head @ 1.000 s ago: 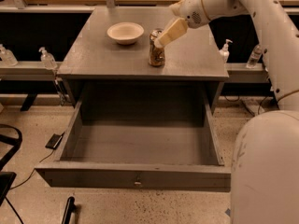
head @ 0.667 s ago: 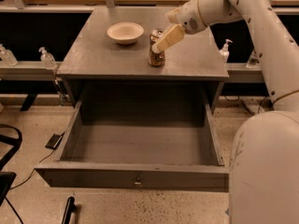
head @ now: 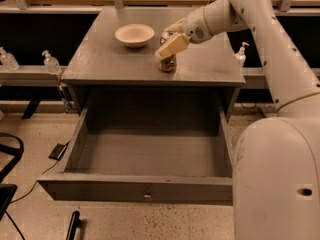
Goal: Place orange can into top drawer
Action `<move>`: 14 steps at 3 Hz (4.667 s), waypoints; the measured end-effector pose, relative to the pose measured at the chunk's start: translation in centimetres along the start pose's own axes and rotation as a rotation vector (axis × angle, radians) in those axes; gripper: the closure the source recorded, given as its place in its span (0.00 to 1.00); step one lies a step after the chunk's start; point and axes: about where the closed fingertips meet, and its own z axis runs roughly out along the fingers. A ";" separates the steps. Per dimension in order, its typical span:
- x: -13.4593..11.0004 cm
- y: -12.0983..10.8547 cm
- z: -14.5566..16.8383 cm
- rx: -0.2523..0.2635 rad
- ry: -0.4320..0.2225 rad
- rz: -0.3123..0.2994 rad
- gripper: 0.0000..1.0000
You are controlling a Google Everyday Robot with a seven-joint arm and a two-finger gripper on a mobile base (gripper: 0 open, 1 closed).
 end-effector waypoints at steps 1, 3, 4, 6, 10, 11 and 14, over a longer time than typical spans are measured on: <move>0.2 -0.8 -0.5 0.023 -0.044 0.018 0.51; -2.6 1.2 -6.6 0.054 -0.178 -0.016 1.00; -3.9 5.8 -15.6 0.173 -0.093 -0.140 1.00; -4.6 8.4 -15.4 0.135 -0.106 -0.167 1.00; 5.1 17.3 -10.6 -0.090 -0.126 -0.138 1.00; 7.8 17.8 -8.5 -0.115 -0.145 -0.118 1.00; 19.1 19.0 -0.4 -0.163 -0.094 -0.081 1.00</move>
Offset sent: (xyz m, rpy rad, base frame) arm -0.0022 -0.0399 0.0364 0.2132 -0.0714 -0.0858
